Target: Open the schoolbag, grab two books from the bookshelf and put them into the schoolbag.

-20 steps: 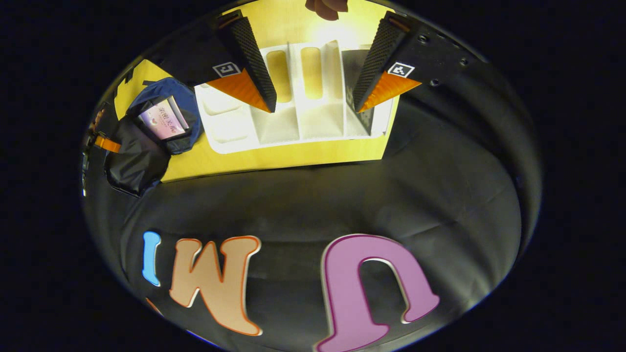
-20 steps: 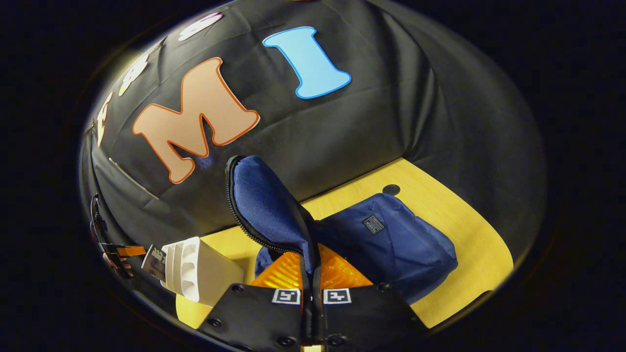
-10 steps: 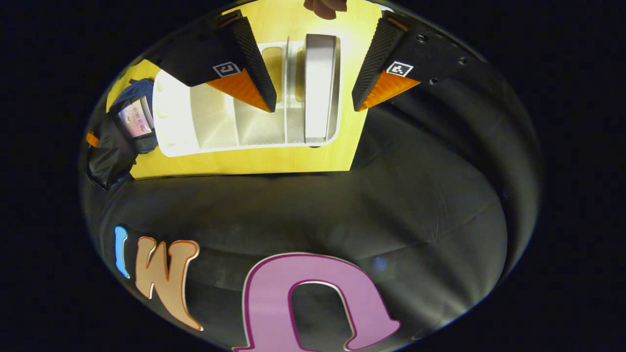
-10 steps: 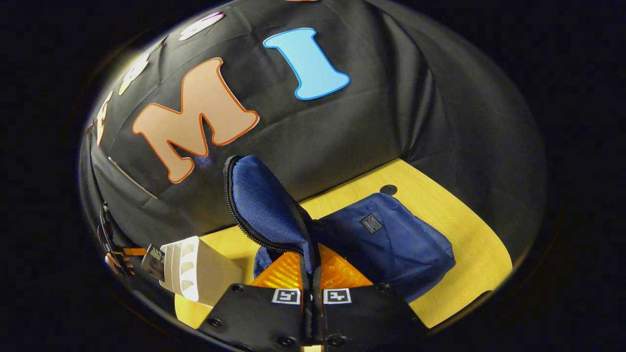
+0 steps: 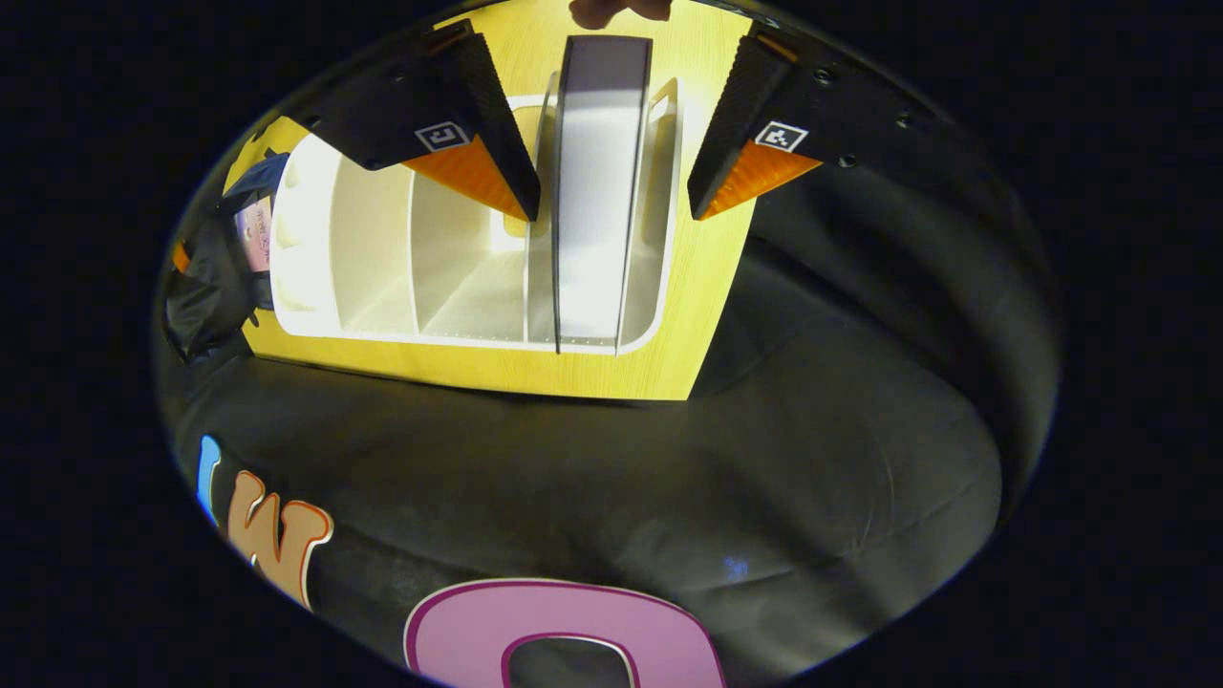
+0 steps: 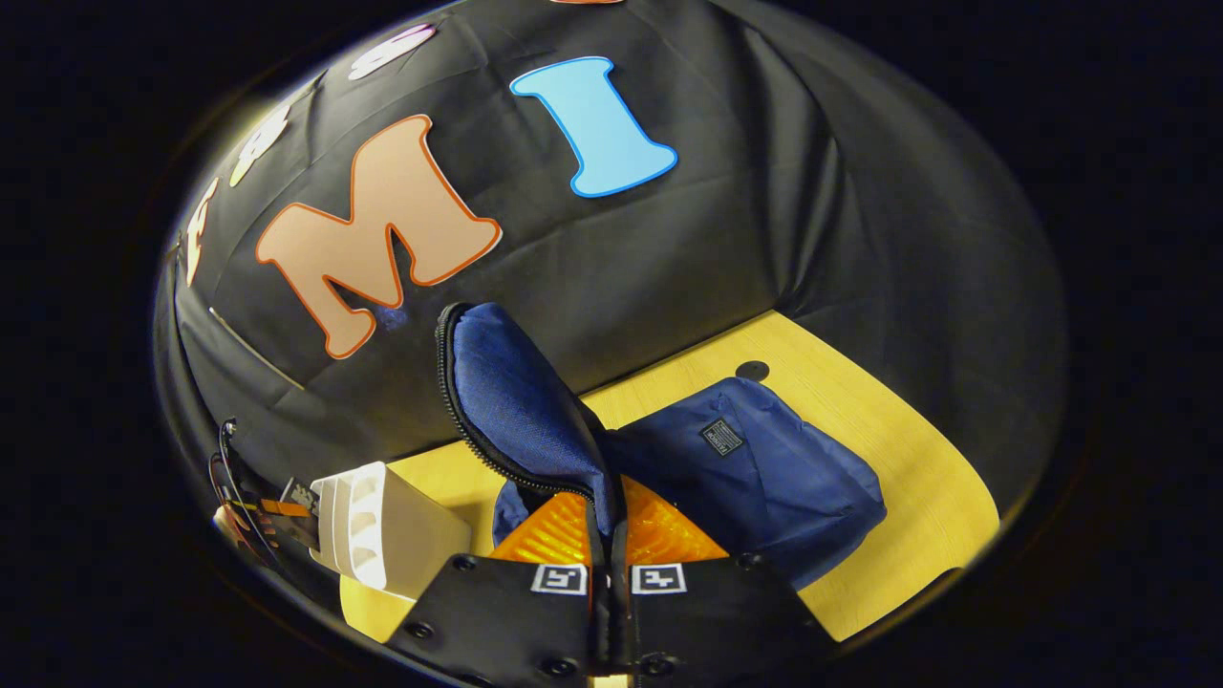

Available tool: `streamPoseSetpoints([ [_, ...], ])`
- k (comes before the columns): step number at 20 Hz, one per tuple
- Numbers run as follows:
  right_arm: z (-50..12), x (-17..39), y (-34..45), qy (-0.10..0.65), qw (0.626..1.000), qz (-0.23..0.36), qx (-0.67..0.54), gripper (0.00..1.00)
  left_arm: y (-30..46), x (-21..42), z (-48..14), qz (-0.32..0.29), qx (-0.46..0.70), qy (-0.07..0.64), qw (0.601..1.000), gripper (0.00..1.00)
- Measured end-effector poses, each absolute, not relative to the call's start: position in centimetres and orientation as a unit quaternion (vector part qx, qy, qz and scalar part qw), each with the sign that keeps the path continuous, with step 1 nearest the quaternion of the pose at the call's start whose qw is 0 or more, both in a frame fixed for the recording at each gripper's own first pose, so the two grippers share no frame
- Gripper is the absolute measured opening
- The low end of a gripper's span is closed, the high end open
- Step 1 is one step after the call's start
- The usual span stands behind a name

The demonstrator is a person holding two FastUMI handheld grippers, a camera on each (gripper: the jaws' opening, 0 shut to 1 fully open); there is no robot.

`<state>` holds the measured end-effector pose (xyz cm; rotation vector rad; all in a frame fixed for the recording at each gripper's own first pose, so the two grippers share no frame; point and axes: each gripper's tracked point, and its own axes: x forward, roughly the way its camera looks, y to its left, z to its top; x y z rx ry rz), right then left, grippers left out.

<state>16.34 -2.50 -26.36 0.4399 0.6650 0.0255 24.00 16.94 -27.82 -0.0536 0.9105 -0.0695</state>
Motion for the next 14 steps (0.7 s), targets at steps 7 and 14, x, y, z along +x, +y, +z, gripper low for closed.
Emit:
streamPoseSetpoints([
  [7, -26.5, 16.2, -2.7, 0.321, 0.921, 0.007, 0.221, 0.04, 18.0, 23.7, -29.9, -0.046, -0.004, 0.485, 0.873, 0.74],
  [14, -26.2, 16.2, -2.6, 0.321, 0.920, 0.004, 0.224, 0.04, 18.6, 23.0, -30.3, -0.061, -0.020, 0.495, 0.866, 0.45],
])
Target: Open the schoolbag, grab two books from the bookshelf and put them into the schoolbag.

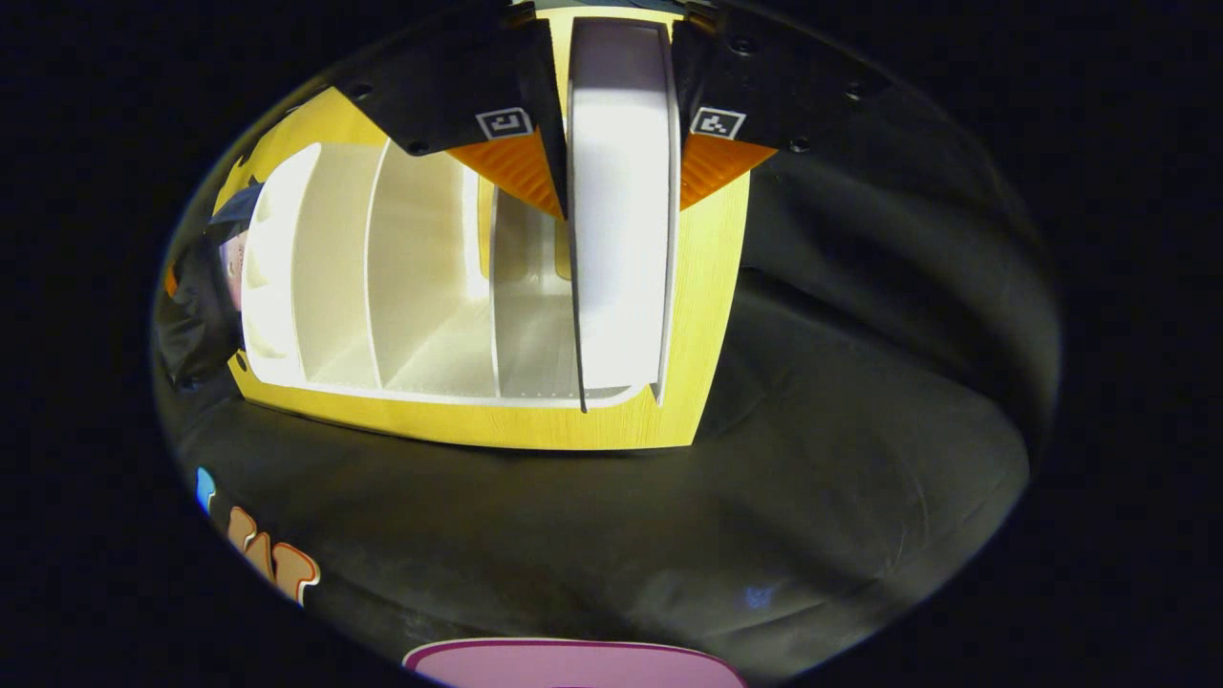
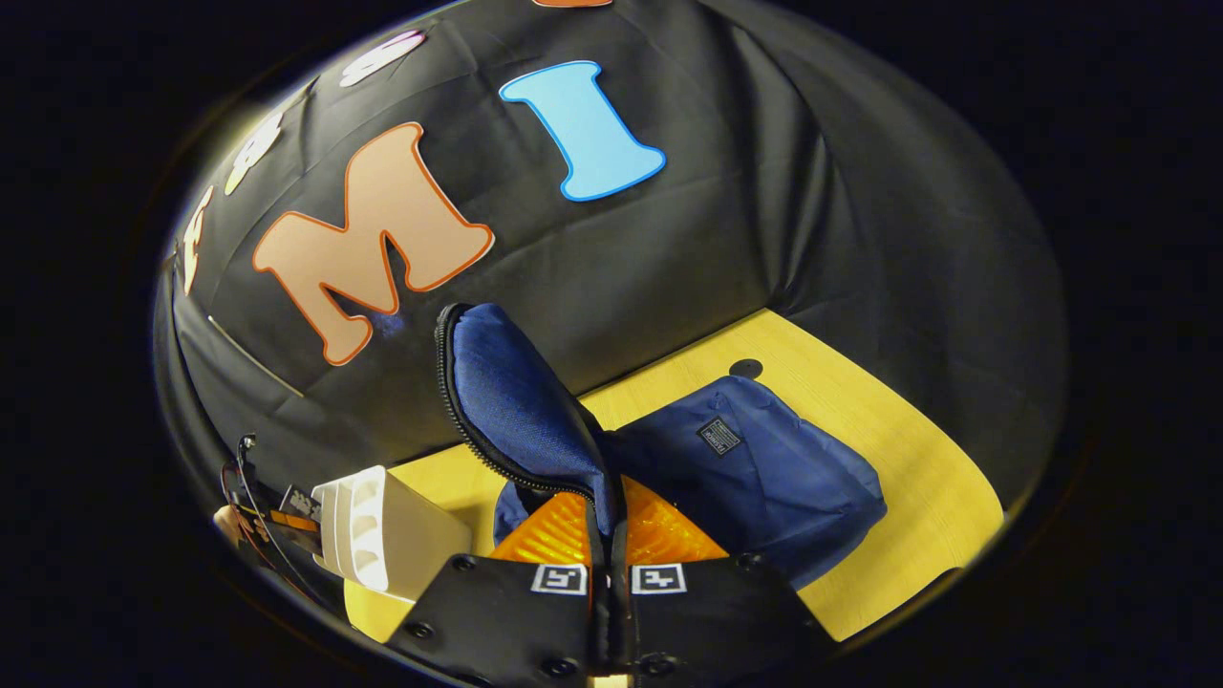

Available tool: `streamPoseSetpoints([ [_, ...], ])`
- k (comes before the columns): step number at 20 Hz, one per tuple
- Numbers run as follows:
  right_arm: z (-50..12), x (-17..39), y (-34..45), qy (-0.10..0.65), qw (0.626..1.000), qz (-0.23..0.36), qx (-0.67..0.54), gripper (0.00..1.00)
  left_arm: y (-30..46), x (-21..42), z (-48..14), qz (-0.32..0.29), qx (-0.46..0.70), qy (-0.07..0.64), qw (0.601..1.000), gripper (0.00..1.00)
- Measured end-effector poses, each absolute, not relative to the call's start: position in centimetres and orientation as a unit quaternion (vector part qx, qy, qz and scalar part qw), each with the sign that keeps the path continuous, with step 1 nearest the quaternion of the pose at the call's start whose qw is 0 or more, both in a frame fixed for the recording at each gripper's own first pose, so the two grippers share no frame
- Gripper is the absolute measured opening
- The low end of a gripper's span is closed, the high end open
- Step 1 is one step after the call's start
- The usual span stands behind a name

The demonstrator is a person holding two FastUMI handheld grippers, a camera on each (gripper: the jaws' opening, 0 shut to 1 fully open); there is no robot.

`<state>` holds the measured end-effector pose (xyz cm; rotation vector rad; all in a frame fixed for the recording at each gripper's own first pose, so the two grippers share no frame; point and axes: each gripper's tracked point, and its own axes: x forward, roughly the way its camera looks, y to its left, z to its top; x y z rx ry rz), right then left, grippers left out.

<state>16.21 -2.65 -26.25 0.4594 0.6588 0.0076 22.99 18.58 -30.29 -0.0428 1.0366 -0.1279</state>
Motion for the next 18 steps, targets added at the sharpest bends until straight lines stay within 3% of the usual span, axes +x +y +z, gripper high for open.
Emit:
streamPoseSetpoints([
  [1, -26.3, 16.1, -2.7, 0.321, 0.920, 0.004, 0.224, 0.04, 18.9, 22.8, -30.6, -0.057, -0.022, 0.506, 0.861, 0.38],
  [7, -26.4, 16.1, -2.7, 0.319, 0.920, 0.004, 0.226, 0.04, 19.3, 23.0, -29.4, -0.058, -0.017, 0.498, 0.865, 0.37],
  [18, -26.6, 16.0, -2.8, 0.320, 0.919, 0.008, 0.231, 0.02, 20.4, 23.6, -21.5, -0.070, -0.028, 0.449, 0.890, 0.37],
])
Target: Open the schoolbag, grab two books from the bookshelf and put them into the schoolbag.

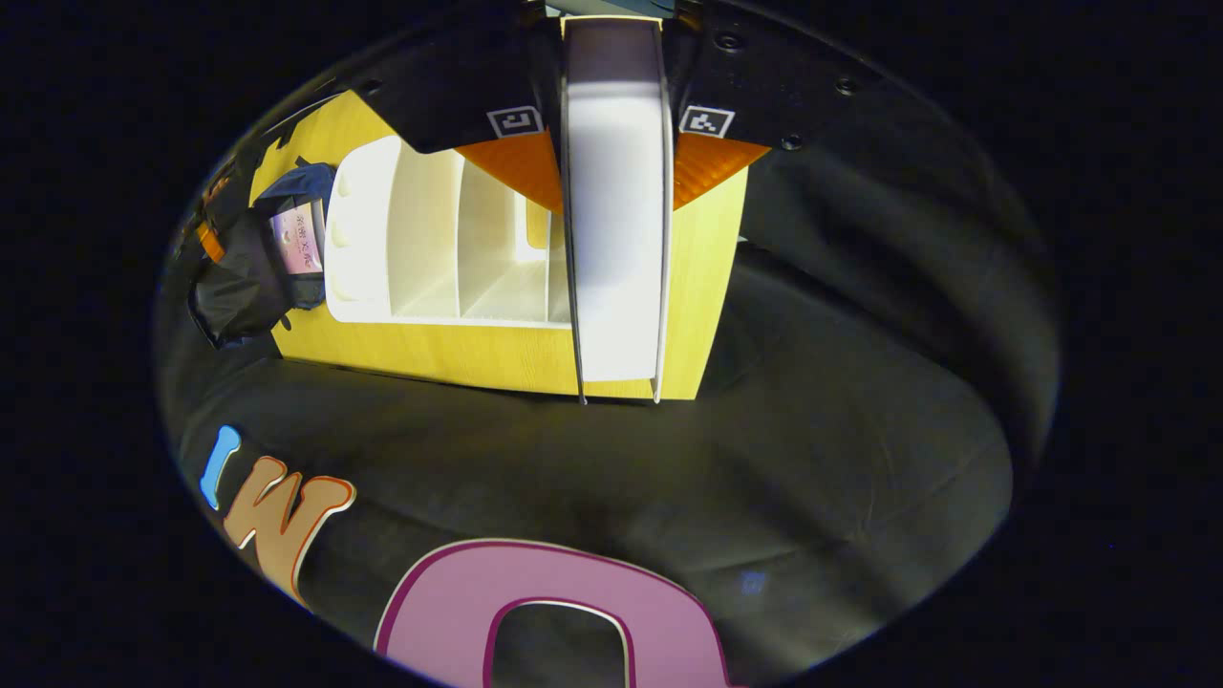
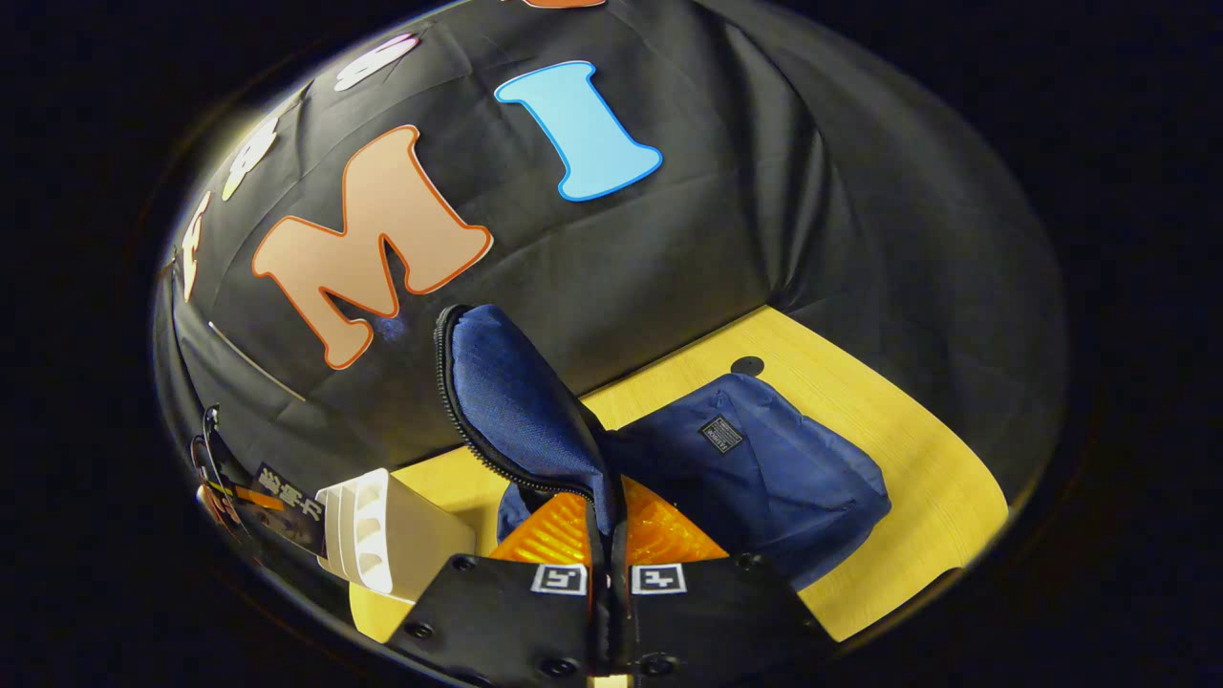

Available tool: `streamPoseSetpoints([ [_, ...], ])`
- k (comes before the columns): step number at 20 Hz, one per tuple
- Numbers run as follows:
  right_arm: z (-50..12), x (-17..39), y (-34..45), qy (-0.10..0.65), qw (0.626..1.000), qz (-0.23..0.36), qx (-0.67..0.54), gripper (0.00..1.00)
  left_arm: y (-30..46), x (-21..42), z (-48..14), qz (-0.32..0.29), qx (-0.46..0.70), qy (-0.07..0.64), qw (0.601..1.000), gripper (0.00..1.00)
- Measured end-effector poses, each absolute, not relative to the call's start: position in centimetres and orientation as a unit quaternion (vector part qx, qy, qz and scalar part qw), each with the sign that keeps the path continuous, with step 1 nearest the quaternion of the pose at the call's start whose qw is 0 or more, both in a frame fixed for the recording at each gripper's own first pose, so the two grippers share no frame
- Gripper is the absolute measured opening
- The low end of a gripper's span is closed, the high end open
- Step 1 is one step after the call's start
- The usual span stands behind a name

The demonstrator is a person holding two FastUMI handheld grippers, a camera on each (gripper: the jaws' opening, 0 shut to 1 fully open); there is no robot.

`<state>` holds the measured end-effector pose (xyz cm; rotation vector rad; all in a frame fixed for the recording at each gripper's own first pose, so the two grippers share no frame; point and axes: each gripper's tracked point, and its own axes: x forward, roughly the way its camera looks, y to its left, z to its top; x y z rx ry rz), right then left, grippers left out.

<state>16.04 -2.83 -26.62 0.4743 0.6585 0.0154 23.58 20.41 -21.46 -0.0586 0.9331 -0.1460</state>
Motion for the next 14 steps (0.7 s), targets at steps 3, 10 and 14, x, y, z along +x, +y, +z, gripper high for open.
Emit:
streamPoseSetpoints([
  [3, -26.6, 16.1, -2.8, 0.318, 0.919, 0.007, 0.234, 0.04, 20.4, 23.5, -18.8, -0.073, -0.049, 0.433, 0.897, 0.37],
  [10, -26.7, 16.1, -2.9, 0.317, 0.918, 0.006, 0.238, 0.04, 21.2, 23.0, -13.7, -0.096, -0.143, 0.398, 0.901, 0.36],
  [14, -26.7, 16.1, -2.9, 0.318, 0.918, 0.007, 0.237, 0.04, 20.9, 22.5, -12.4, -0.114, -0.221, 0.389, 0.887, 0.36],
])
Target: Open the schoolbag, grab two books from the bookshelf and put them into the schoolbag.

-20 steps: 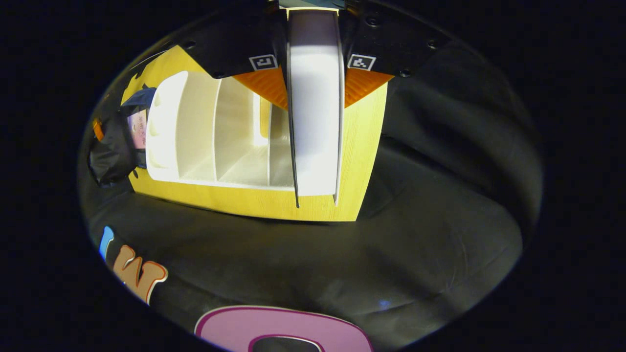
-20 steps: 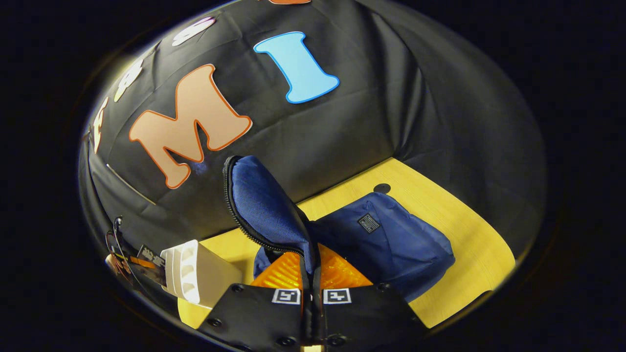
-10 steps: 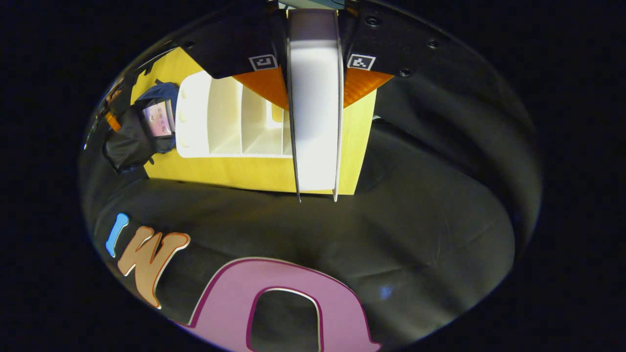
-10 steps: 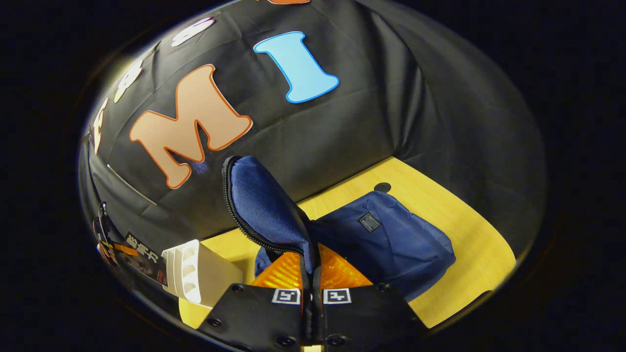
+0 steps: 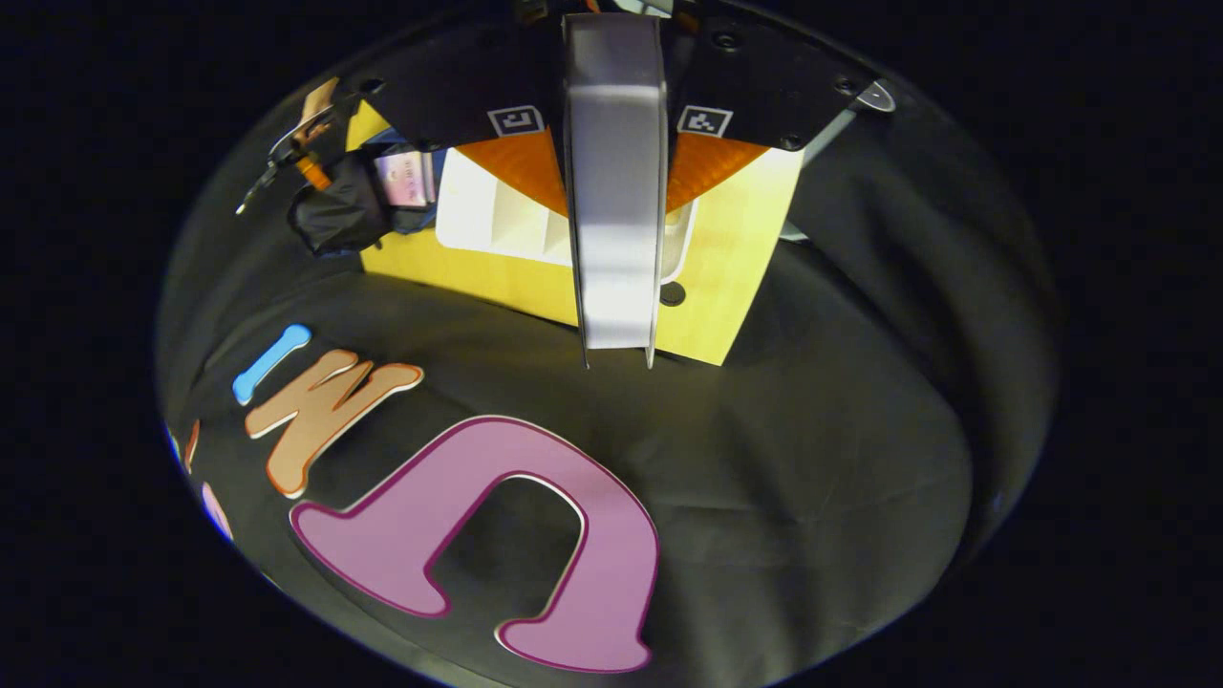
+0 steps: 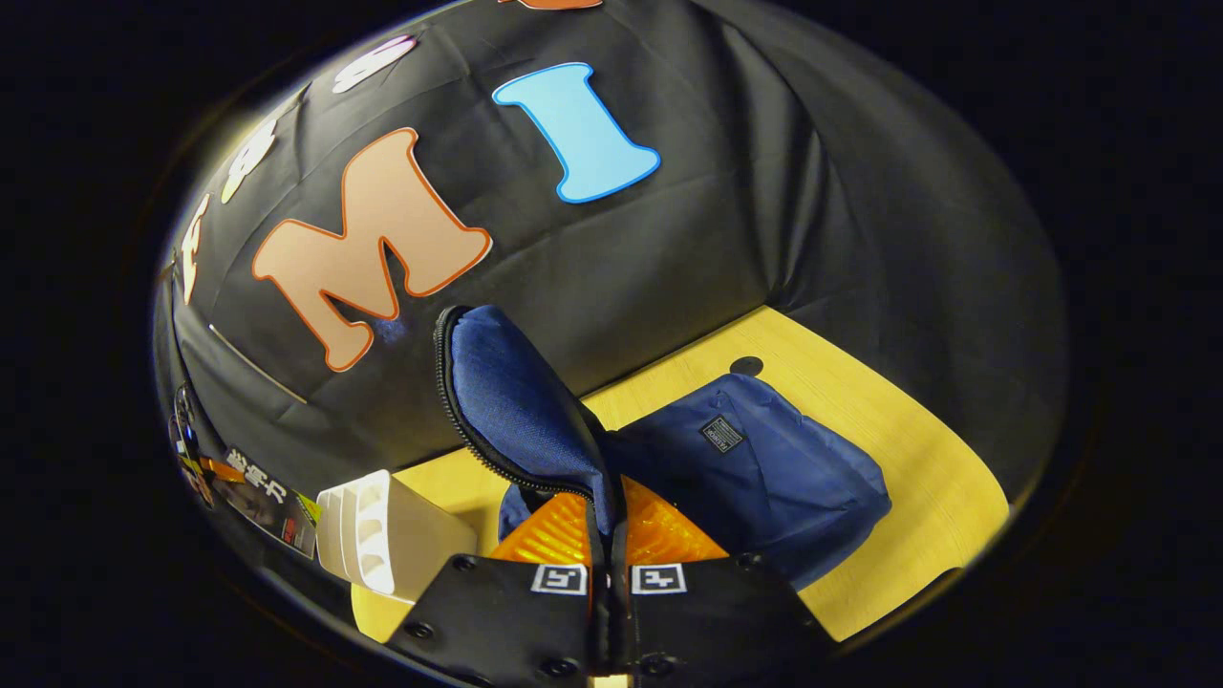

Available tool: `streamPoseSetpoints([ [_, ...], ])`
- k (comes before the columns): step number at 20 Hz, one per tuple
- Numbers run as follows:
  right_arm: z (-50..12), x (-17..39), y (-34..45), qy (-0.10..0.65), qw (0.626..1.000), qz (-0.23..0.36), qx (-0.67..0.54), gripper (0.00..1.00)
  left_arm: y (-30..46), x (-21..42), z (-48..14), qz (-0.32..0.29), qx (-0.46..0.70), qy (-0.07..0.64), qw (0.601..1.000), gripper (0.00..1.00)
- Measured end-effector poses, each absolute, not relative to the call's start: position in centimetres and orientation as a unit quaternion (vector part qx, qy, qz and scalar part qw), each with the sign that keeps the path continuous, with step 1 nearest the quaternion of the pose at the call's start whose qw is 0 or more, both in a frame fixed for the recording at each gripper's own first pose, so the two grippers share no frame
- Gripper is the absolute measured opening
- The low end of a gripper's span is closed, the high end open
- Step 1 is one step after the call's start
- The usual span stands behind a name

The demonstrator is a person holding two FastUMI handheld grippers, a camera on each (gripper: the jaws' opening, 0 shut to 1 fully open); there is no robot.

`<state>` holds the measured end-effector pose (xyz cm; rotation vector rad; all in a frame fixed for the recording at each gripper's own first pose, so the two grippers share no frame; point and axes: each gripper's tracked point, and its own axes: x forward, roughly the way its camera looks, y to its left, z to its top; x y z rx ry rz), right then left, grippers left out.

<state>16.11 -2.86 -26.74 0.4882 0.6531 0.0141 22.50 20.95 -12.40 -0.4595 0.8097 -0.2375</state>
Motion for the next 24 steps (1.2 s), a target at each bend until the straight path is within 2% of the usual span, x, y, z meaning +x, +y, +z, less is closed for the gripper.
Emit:
streamPoseSetpoints([
  [12, -27.1, 16.1, -2.4, 0.323, 0.919, 0.008, 0.225, 0.03, 17.5, 22.6, -10.4, -0.171, -0.425, 0.327, 0.827, 0.36],
  [15, -27.2, 16.0, -2.1, 0.326, 0.920, 0.011, 0.219, 0.03, 14.8, 22.7, -9.6, -0.200, -0.468, 0.302, 0.806, 0.36],
  [24, -26.9, 15.8, -1.8, 0.326, 0.922, 0.010, 0.210, 0.04, 2.5, 23.3, -10.9, -0.271, -0.484, 0.310, 0.772, 0.36],
])
